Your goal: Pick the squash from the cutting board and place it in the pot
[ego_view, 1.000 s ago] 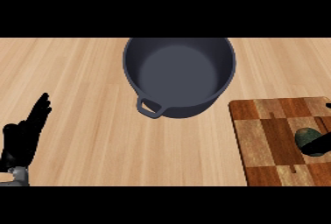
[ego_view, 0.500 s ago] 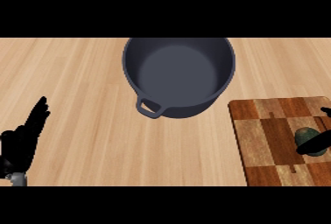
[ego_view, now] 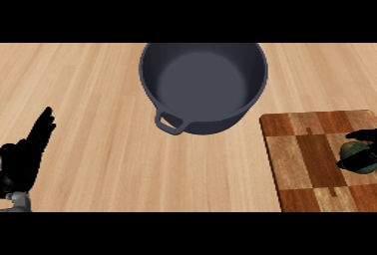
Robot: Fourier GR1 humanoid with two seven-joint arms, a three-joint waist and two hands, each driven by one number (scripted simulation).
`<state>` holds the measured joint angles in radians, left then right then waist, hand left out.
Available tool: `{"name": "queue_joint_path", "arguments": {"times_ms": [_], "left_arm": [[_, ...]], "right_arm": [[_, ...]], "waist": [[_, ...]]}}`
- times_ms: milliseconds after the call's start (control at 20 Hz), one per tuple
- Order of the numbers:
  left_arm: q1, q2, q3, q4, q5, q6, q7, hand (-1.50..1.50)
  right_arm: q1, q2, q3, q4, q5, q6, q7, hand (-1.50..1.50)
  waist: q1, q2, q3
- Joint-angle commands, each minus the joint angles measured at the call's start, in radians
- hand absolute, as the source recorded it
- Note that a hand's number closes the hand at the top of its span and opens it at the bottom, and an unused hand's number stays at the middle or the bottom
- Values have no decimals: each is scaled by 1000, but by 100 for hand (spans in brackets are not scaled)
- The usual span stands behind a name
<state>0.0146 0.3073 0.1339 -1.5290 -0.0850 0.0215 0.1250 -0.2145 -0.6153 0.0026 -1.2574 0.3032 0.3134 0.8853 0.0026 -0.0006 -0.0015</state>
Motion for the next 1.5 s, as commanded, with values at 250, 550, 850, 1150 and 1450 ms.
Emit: {"name": "queue_joint_path", "arguments": {"times_ms": [250, 550, 850, 1150, 1450], "left_arm": [[26, -21, 28, -22, -19, -32, -21, 0], [-38, -38, -36, 2, -39, -41, -19, 0], [-95, -51, -77, 12, -47, -61, 3, 0], [-94, -63, -82, 40, -64, -46, -2, 0], [-76, -39, -32, 58, -42, -45, -9, 0]], "right_arm": [[-43, 21, -55, 41, 72, 68, -86, 150], [-215, 326, 318, -157, 211, 21, -55, 150], [-450, 605, 597, -89, 318, 11, 63, 150], [-694, 613, 778, -3, 364, -143, 228, 150], [-922, 614, 824, -15, 519, -240, 382, 150]], "waist": [[1, 0, 1], [124, 9, -3], [165, 18, -3], [136, 10, -3], [92, -7, -3]]}}
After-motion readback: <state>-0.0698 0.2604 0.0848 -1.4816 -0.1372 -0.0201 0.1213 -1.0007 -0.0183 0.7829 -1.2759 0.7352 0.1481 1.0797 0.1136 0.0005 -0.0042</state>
